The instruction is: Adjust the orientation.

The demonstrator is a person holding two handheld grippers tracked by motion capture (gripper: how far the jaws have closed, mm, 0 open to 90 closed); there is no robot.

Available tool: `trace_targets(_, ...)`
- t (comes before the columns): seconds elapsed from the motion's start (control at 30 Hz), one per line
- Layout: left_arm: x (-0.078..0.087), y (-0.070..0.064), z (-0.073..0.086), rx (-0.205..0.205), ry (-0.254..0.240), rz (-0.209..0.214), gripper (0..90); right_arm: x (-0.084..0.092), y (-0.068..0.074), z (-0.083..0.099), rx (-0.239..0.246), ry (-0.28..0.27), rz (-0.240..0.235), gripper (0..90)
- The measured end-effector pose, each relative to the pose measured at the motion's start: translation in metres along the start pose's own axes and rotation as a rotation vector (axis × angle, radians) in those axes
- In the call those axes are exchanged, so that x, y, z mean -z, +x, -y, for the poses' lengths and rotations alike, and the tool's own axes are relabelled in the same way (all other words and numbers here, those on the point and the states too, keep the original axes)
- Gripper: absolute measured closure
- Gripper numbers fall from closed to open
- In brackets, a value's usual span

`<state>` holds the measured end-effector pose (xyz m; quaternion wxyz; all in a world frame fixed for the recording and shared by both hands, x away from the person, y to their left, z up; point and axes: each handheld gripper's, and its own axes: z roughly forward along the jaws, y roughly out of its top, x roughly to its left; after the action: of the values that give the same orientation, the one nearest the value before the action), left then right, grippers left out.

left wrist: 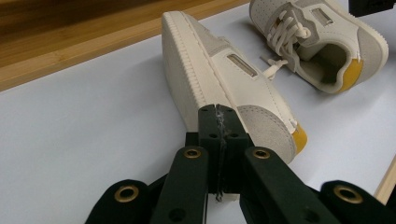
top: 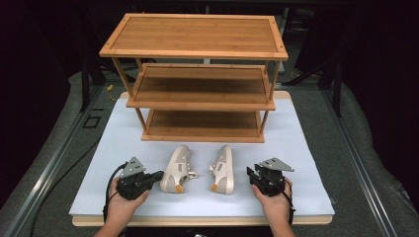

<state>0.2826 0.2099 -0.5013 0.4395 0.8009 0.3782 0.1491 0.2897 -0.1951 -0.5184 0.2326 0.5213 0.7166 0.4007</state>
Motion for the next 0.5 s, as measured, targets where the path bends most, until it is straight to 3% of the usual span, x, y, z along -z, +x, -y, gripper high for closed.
trace_targets(0.23, 0.0011, 0.0022, 0.0015, -0.011, 0.004, -0.013, 90.0, 0.0009, 0.0001, 0.0000, -0.001, -0.008, 0.005, 64.6)
trace_targets(0.5, 0.0029, 0.0099, 0.0044, 0.021, 0.004, -0.026, 90.0, 0.0010, -0.0010, -0.0001, -0.011, -0.007, 0.001, 64.6)
